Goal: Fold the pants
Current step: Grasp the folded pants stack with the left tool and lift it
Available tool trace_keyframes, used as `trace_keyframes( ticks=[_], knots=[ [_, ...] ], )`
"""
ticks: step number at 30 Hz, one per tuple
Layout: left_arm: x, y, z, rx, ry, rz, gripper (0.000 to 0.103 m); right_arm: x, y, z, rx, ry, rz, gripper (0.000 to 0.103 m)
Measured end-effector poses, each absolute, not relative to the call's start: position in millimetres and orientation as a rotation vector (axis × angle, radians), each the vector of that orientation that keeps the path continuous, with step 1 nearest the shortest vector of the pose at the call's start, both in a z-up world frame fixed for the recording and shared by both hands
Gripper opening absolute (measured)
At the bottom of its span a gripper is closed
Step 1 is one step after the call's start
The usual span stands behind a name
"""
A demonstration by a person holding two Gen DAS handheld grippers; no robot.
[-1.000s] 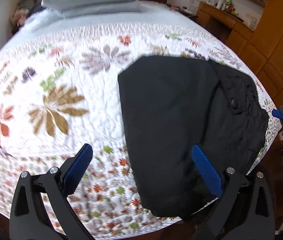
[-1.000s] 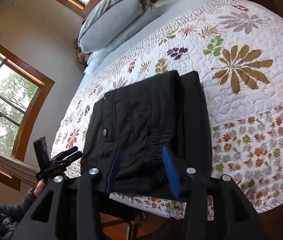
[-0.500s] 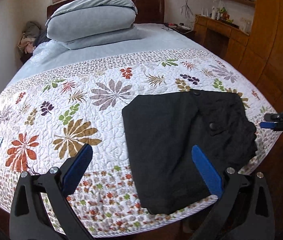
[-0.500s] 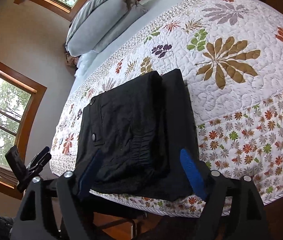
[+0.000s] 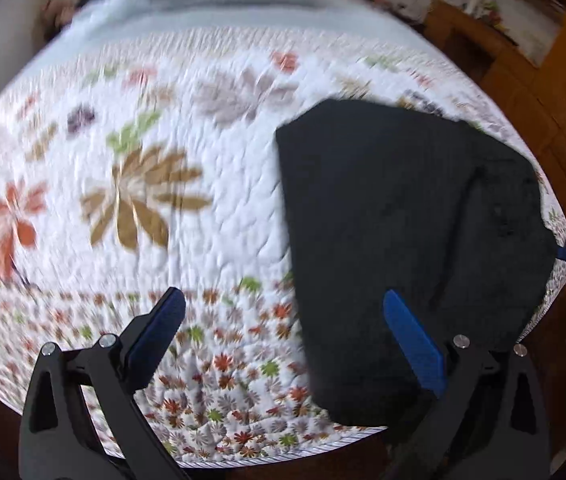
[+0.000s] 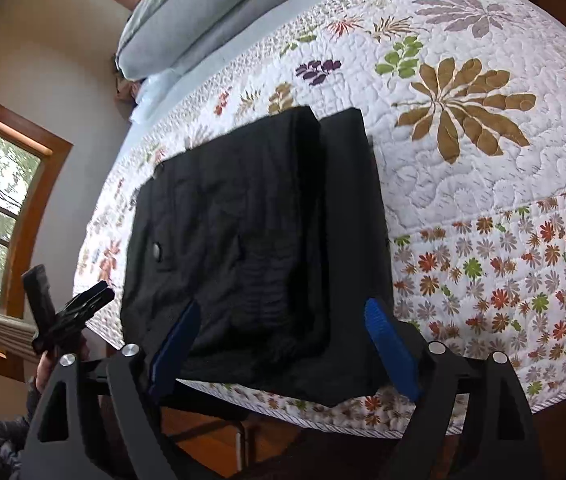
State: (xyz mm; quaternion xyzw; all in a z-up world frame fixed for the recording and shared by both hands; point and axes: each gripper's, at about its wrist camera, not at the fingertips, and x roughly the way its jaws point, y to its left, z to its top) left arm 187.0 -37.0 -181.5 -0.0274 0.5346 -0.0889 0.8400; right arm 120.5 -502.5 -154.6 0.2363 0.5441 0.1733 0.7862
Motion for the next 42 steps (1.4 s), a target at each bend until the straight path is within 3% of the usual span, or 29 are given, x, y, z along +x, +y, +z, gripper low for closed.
trace_keyframes(
  ticks=[21, 42],
  knots=[
    [205.0, 5.5, -255.7, -0.724, 1.406, -0.489, 0.099, 119.9, -529.5, -179.6, 0.740, 1.196, 0.426, 0.094],
    [208.9, -52.5, -271.8, -0.801, 1.535, -0.697, 0.099, 129.4, -544.0, -195.3, 0.874, 1.199, 0.510, 0.099]
  ],
)
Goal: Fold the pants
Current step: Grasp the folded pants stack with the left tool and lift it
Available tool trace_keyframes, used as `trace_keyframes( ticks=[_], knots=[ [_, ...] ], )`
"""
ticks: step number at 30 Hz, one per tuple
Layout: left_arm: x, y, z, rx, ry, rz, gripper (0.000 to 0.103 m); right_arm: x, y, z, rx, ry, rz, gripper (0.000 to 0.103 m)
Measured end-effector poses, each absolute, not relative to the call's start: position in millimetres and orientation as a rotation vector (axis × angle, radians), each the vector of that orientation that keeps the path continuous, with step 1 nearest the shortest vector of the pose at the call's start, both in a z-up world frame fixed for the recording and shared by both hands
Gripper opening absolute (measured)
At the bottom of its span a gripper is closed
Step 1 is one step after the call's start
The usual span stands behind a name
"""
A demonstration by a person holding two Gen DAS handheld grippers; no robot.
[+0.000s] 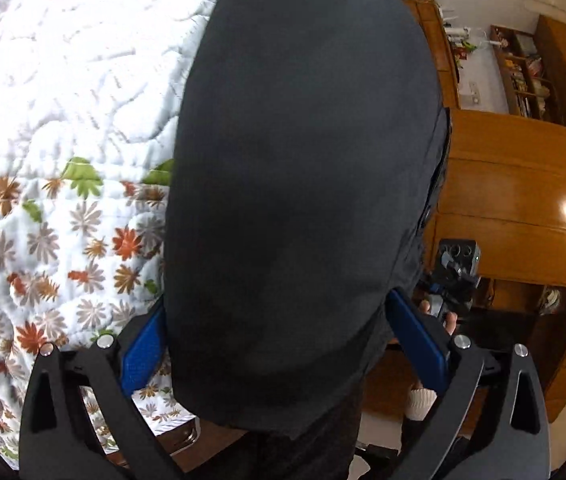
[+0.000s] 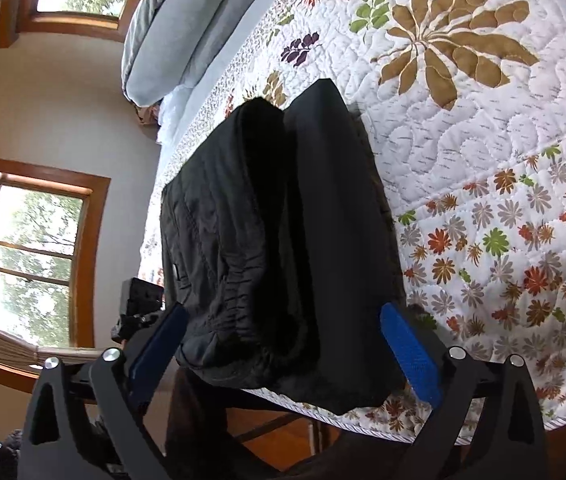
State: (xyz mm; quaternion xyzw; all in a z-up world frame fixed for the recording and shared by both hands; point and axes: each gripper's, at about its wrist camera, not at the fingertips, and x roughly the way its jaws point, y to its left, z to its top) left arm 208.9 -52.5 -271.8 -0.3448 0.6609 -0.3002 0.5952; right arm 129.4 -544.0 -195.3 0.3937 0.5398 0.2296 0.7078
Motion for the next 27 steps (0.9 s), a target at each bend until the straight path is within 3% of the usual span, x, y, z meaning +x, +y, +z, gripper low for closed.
trace_keyframes(
  ticks=[19, 27],
  knots=[
    [224.0, -75.7, -270.7, -0.763, 1.599, -0.700, 0.100, 159.7, -524.8, -226.8, 0.844, 1.309, 0.604, 0.100],
    [219.4, -86.8, -264.7, -0.799, 1.570, -0.775, 0.097, 159.5, -517.3, -221.3, 0.773, 1.277, 0.611, 0.073]
  ],
)
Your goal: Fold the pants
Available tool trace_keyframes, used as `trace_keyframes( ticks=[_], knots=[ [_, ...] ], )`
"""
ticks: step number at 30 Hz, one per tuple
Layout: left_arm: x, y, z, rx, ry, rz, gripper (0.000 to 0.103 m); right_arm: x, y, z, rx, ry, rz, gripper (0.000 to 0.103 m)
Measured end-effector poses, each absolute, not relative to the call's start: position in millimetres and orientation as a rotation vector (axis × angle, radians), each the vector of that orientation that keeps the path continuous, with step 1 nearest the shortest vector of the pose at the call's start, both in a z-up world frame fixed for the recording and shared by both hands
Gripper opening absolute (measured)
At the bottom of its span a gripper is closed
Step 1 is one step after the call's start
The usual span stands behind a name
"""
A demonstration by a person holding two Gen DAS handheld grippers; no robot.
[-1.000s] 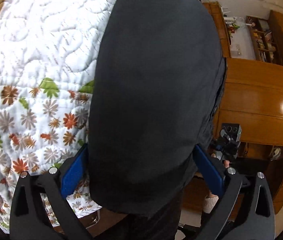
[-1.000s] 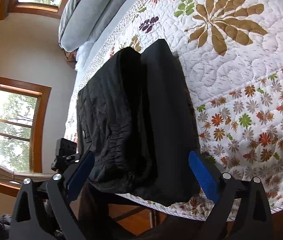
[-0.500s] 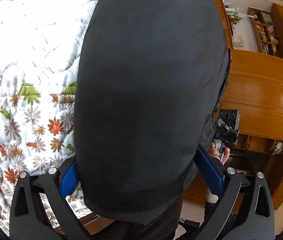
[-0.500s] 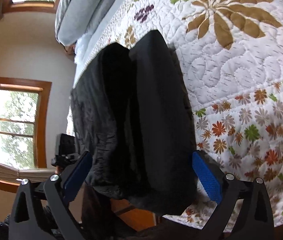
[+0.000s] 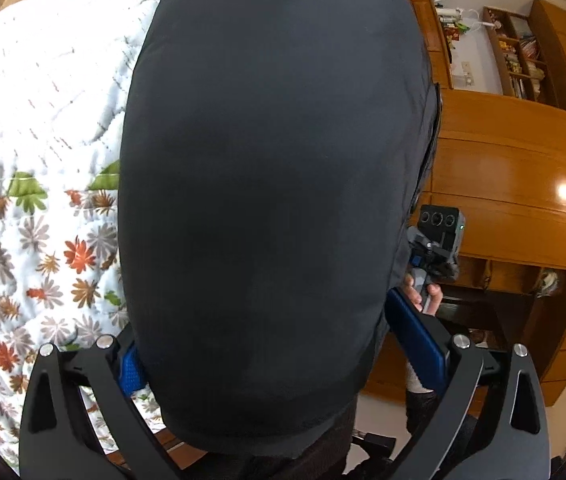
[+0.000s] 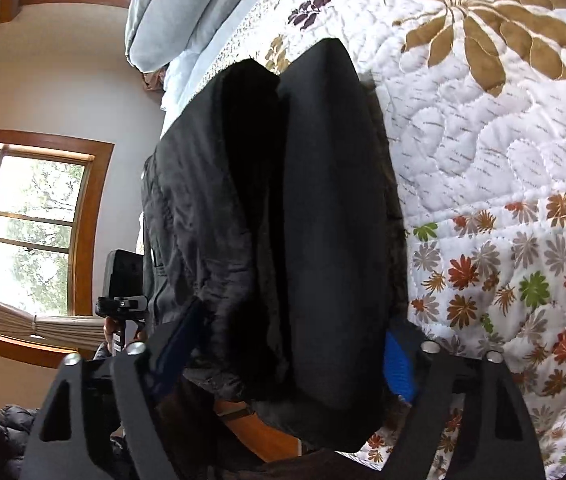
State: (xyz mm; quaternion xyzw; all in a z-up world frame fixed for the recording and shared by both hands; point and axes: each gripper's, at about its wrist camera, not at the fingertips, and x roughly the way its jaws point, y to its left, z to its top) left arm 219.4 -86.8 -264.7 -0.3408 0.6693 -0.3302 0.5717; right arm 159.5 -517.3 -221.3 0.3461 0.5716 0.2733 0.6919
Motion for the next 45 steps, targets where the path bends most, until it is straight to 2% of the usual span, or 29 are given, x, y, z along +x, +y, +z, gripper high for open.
trace_keyframes(
  ticks=[9, 15, 18, 27, 45],
  knots=[
    [226.7, -87.3, -264.8, -0.740, 1.565, -0.727, 0.075, 153.7, -511.6, -211.0, 0.723, 1.246, 0.611, 0.056],
    [227.5, -87.5, -257.2, -0.742, 1.514, -0.739, 0.058, 155.2, -503.7, -200.0, 0.717, 1.215, 0.629, 0.048],
    [228.5, -75.0, -267.6, -0.762, 1.503, -0.749, 0.054, 158.2, -499.0, -195.2, 0.708, 1.201, 0.636, 0.046],
    [230.6, -49.6, -270.5, -0.819, 1.454, -0.708, 0.052, 185.6, -478.1, -190.1, 0.721, 1.175, 0.656, 0.044],
    [289.9, 49.9, -257.5, -0.814, 1.346, -0.522, 0.054, 291.6, -389.2, -201.2, 0.715, 1.190, 0.748, 0.044]
  ],
)
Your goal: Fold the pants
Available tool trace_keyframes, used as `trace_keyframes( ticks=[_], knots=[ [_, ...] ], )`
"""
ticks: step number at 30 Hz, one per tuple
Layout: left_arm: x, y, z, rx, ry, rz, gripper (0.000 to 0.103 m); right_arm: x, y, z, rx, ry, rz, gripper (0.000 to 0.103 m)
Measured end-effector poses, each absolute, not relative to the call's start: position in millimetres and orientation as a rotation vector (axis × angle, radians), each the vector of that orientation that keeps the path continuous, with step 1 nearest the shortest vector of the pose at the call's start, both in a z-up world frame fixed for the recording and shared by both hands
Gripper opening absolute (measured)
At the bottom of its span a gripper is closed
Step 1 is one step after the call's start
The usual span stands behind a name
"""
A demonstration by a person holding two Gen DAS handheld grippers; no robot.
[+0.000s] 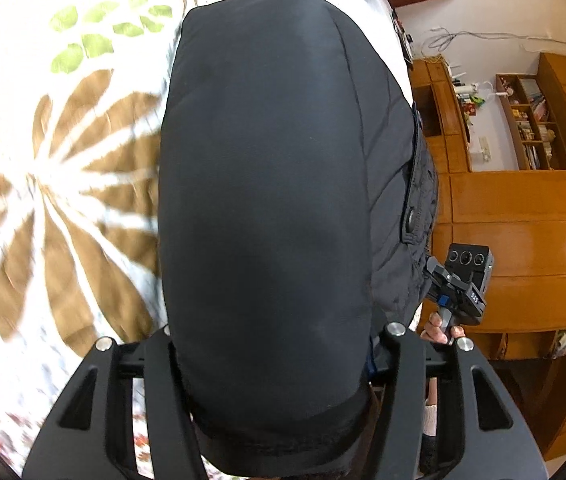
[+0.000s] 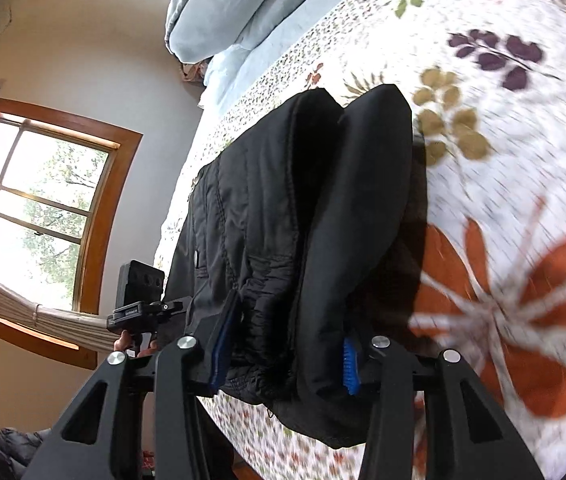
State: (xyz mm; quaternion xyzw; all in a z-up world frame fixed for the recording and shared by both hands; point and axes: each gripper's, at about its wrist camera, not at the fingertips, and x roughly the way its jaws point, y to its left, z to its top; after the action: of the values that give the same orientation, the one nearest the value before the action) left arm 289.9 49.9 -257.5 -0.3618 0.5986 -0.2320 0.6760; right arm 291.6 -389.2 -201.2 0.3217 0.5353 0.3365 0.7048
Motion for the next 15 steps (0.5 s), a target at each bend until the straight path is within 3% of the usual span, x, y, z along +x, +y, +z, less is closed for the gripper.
trace_keyframes(
  ticks=[15],
  knots=[
    [317.7, 80.8, -261.9, -0.781, 1.331, -0.498, 0.061, 310.7, -389.1, -218.6, 0.736, 1.193, 0.756, 0.044]
  ],
)
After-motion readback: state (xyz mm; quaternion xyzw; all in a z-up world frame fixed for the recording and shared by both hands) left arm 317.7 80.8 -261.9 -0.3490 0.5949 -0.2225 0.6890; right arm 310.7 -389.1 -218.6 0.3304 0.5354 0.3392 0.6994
